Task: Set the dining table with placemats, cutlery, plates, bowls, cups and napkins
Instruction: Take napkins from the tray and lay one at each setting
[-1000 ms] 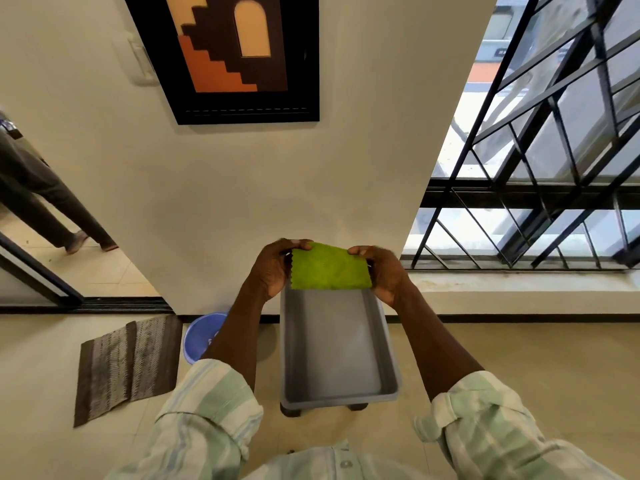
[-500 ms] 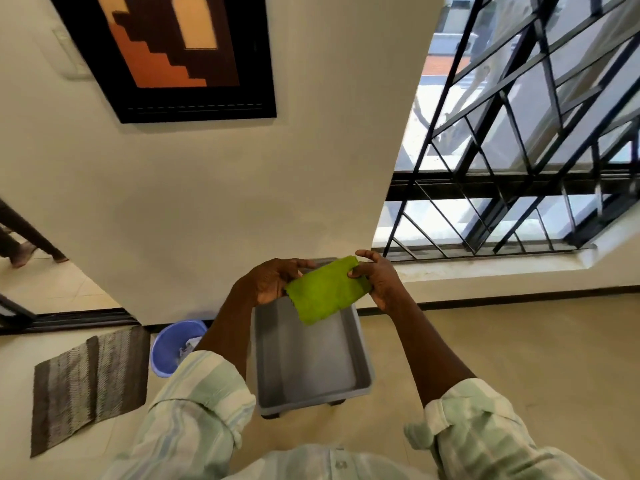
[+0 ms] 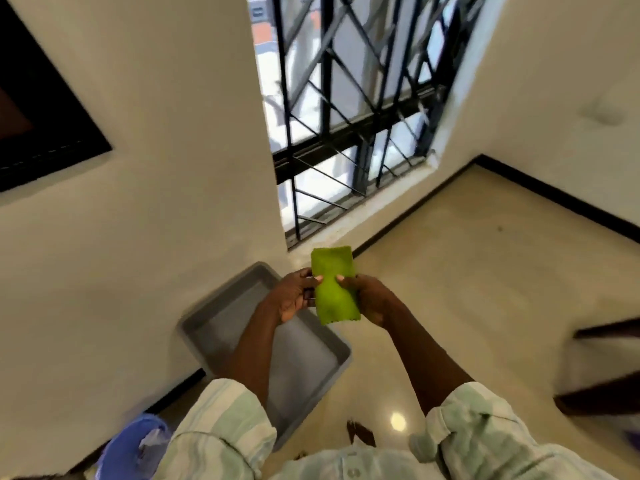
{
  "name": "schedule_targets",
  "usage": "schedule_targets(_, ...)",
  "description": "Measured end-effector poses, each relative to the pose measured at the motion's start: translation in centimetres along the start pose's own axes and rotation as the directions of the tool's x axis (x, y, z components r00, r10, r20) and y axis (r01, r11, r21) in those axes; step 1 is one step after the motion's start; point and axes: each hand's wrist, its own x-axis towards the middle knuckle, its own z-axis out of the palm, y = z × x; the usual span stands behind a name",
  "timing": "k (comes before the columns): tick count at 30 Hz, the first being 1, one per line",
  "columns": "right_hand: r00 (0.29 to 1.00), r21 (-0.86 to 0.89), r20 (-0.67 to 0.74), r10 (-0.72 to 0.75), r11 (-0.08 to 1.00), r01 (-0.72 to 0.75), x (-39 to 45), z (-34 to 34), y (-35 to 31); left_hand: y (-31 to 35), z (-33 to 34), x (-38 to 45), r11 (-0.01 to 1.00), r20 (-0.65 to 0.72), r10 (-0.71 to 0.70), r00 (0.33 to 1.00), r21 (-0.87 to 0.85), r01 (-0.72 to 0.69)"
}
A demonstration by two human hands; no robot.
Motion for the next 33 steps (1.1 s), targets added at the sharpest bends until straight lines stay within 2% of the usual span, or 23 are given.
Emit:
schedule_targets(3, 0.991, 0.083, -0.134, 0.003, 0.996, 0.008, -2.4, -1.1, 1.9, -1.7, 1.7, 0.8, 0.998, 0.068, -0.045, 0.997, 0.052, 0.041)
schedule_targets(6, 0.979, 0.196, -0.202, 0.024, 0.981, 0.016, -4.8, -2.3, 3.6, -3.6, 3.7, 0.9, 0.99, 0.137, -0.108, 0.985, 0.104, 0.094)
schedule_targets(11, 0.947, 0.336, -0.305, 0.098, 0.942, 0.01, -8.1, -4.4, 6.1, -5.9, 7.3, 0.6, 0.974, 0.169, -0.175, 0.97, 0.176, 0.145)
schedule_targets(18, 0.865, 0.399, -0.495, 0.088, 0.907, 0.136, -11.7, -8.0, 8.2, -8.1, 13.2, 1.6, 0.94, 0.175, -0.224, 0.959, 0.298, 0.165)
schedule_targets(21, 0.825, 0.401, -0.561, 0.064, 0.893, 0.203, -13.3, -10.8, 8.6, -9.0, 16.5, 2.3, 0.919, 0.229, -0.256, 0.939, 0.36, 0.163)
schedule_targets(25, 0.802, 0.403, -0.597, -0.013, 0.86, 0.314, -15.4, -15.0, 8.5, -9.8, 20.8, 3.9, 0.893, 0.343, -0.315, 0.885, 0.422, 0.154)
schedule_targets(27, 0.805, 0.401, -0.592, -0.041, 0.851, 0.338, -16.1, -17.2, 8.1, -10.1, 22.9, 5.0, 0.897, 0.352, -0.312, 0.882, 0.415, 0.151)
schedule_targets(33, 0.733, 0.391, -0.68, -0.028, 0.832, 0.394, -18.3, -25.4, 7.4, -11.7, 31.2, 8.8, 0.891, 0.365, -0.325, 0.872, 0.427, 0.153)
